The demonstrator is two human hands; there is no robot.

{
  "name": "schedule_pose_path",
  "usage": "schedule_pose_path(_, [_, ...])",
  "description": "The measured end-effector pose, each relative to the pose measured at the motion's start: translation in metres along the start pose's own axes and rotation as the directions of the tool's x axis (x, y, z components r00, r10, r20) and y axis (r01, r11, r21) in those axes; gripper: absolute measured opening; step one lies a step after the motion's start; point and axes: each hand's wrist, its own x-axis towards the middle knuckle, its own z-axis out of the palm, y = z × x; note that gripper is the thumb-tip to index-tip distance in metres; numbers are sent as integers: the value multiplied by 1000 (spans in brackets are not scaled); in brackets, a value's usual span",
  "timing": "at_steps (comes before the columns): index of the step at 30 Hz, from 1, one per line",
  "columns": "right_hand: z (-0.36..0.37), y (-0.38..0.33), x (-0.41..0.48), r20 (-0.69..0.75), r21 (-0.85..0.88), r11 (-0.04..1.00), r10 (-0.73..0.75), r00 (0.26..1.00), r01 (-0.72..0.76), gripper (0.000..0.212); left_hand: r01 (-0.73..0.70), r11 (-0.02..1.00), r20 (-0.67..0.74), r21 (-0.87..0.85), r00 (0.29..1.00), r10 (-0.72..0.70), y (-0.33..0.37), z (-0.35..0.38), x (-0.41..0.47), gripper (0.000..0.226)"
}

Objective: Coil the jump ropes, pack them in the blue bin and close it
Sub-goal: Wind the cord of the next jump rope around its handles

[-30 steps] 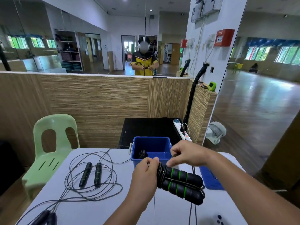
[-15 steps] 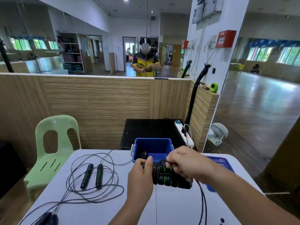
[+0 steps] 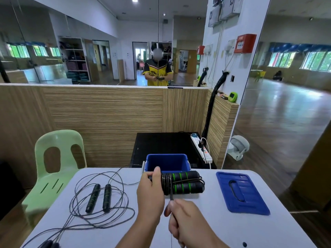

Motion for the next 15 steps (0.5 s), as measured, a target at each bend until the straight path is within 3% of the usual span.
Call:
schedule_pose_path(8, [6,24,8,84,61,995,73,994,-78,40,78,989,33,-123,997,-75,12,0,-2,40])
schedule_pose_path(11, [-5,34,24,140,52,999,-4,990,-4,42,88,987,61,-131,995,-81,16,-1,-6,38])
schedule_pose_path(15, [-29,42,46,195,-96,995,12,981,7,45,74,990,75,-118,995,-65,19,-7,-3,37])
